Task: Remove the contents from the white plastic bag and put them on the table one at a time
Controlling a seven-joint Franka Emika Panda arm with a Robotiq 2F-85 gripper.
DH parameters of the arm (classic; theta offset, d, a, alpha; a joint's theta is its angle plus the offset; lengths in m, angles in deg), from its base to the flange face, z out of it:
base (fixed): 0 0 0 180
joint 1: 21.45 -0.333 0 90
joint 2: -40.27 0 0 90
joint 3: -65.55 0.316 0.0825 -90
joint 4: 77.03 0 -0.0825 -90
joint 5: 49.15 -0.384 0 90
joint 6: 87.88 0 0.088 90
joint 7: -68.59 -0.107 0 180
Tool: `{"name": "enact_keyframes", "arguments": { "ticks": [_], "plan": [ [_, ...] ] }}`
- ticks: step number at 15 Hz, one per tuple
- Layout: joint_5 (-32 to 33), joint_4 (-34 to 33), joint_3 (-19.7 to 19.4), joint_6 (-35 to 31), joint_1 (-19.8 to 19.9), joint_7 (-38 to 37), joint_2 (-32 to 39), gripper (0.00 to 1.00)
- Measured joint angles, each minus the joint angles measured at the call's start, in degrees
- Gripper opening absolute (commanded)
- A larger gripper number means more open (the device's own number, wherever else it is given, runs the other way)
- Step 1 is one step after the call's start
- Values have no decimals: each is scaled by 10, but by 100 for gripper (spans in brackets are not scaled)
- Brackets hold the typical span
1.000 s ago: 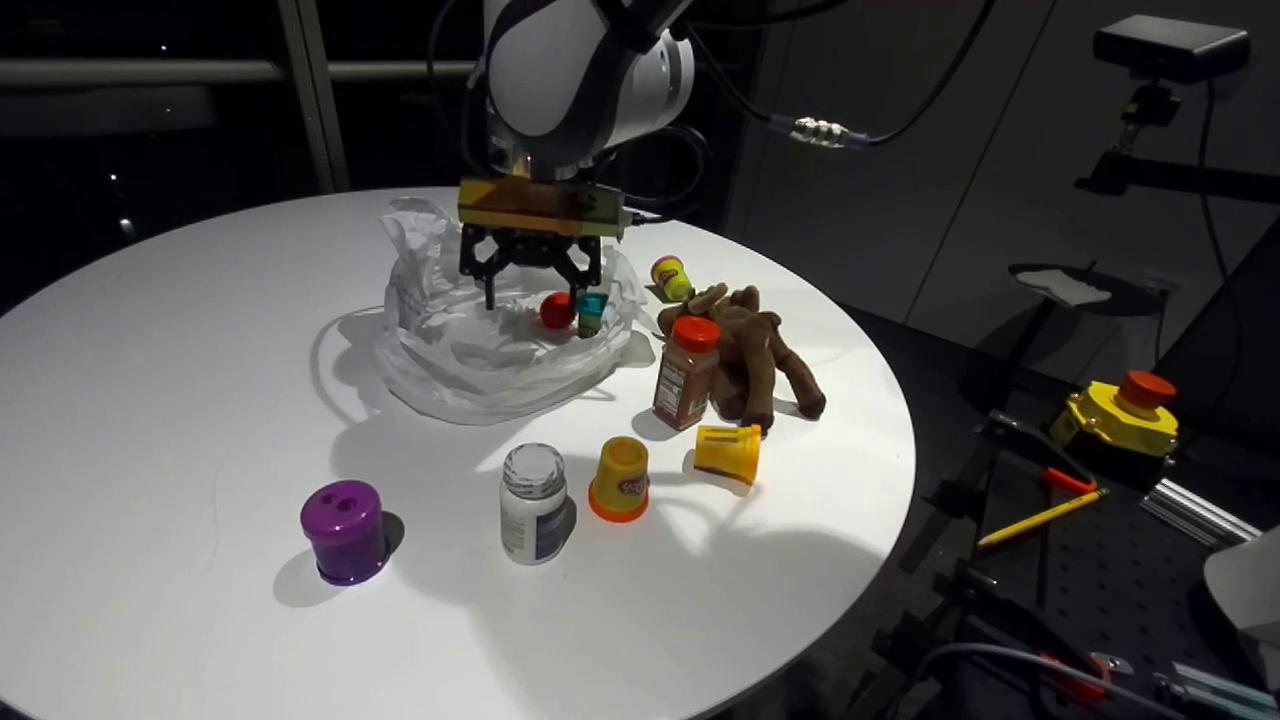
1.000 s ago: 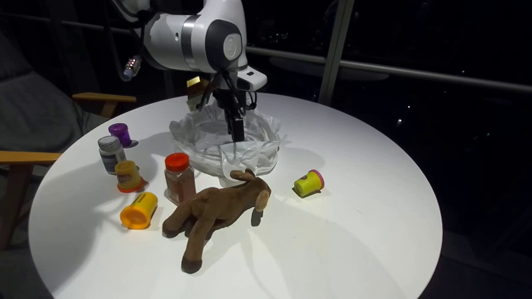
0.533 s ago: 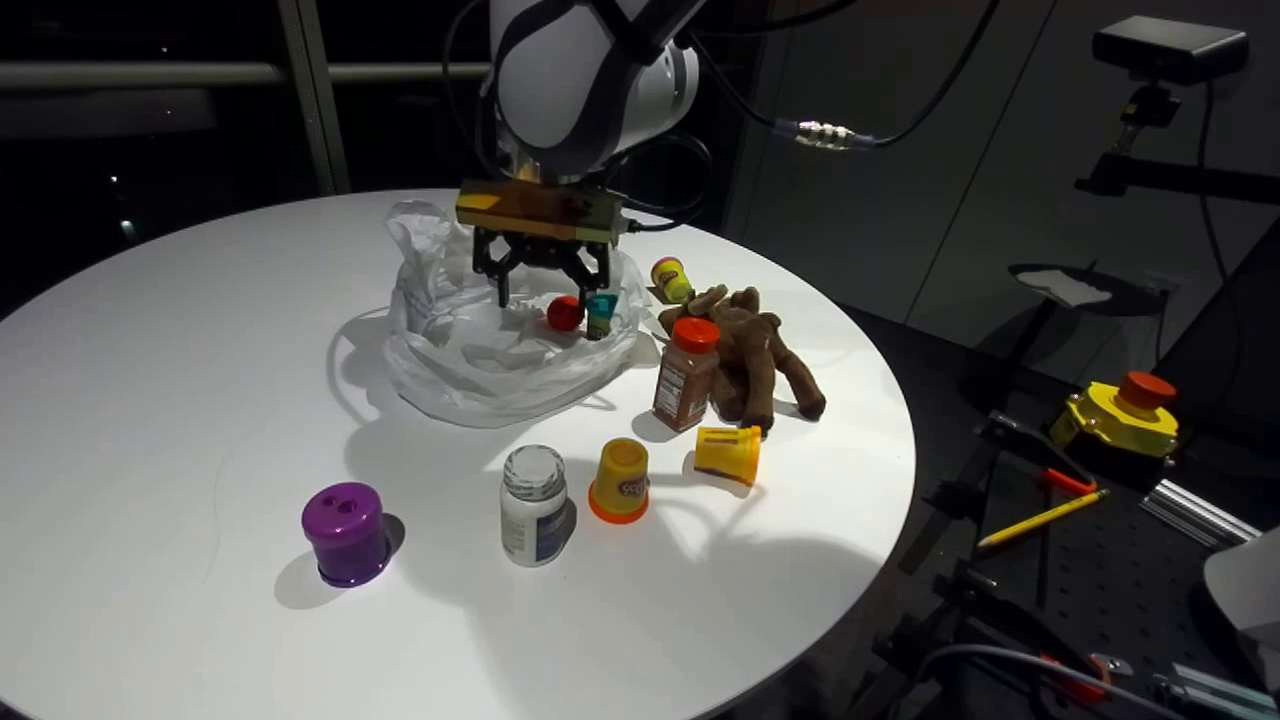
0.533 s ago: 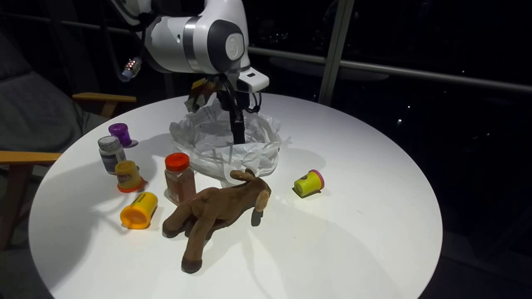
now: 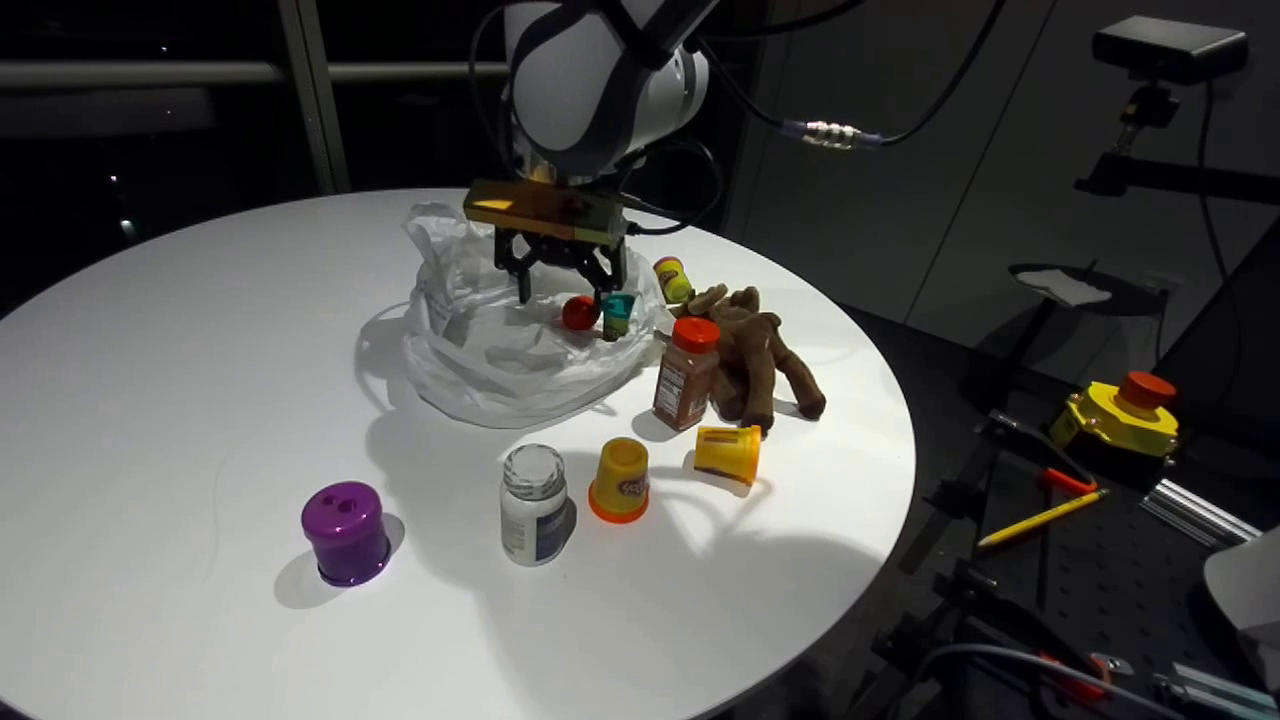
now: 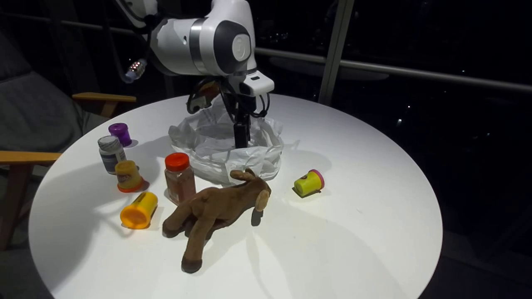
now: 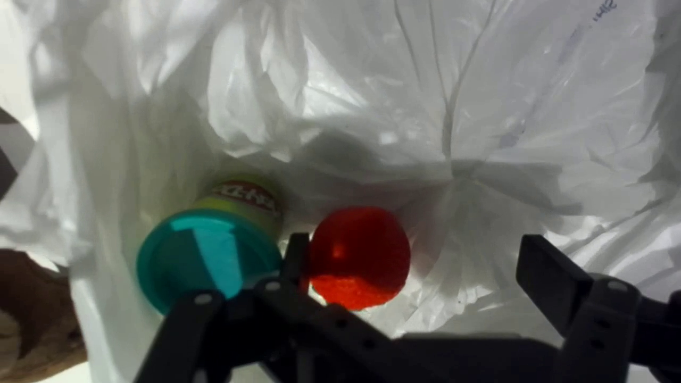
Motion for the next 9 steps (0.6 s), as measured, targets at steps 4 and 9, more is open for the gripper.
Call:
{"name": "enact_keyframes", "arguments": {
  "ticks": [4, 9],
  "plan": [
    [0, 2, -4, 16, 4, -38, -1, 100],
    [0, 14, -4, 31, 11, -67, -9, 100]
  ]
}}
